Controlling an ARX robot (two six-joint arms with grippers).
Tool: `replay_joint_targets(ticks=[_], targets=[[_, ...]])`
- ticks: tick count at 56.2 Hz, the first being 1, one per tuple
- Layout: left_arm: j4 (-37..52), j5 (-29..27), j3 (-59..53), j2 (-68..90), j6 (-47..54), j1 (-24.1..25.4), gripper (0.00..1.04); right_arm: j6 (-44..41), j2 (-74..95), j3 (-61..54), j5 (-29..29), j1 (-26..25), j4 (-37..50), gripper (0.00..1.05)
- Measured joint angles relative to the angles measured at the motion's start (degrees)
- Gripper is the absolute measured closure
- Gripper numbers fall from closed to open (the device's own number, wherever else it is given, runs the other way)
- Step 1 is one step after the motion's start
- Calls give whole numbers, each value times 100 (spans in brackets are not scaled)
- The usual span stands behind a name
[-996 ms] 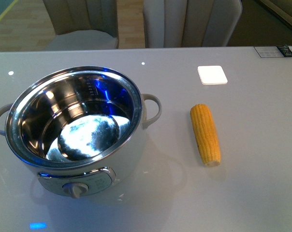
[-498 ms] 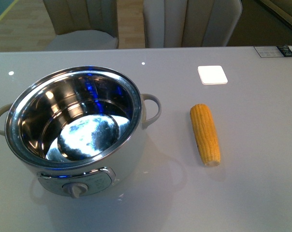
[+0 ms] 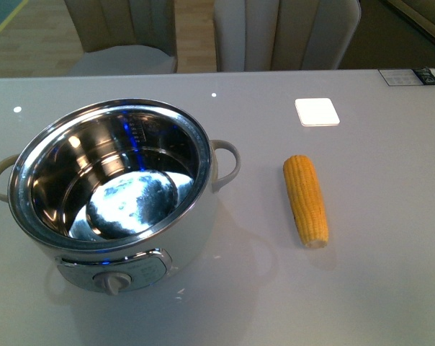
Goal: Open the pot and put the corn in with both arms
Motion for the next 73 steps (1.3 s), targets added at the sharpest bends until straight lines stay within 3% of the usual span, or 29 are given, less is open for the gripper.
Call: replay_joint_targets(ticks=[3,24,29,33,36,73], targets=[[-297,66,-114,-317,175,-212,39,0,0,0,-4,0,0,9],[-859,-671,-551,-1462,308,-925,101,0,0,0,-2,0,0,9],[-1093,-785,-570,-1707,315,-1056,101,0,0,0,-2,0,0,9],[-1397,-1344,-573,-2052,315,-1519,101,0,0,0,0,0,0,9],[-1606,-1357,-570,-2275,323,-1676,101,0,0,0,-2,0,0,9],[-3191,-1414,-568,-3814,326,-1703,101,0,0,0,-2,0,0,9]])
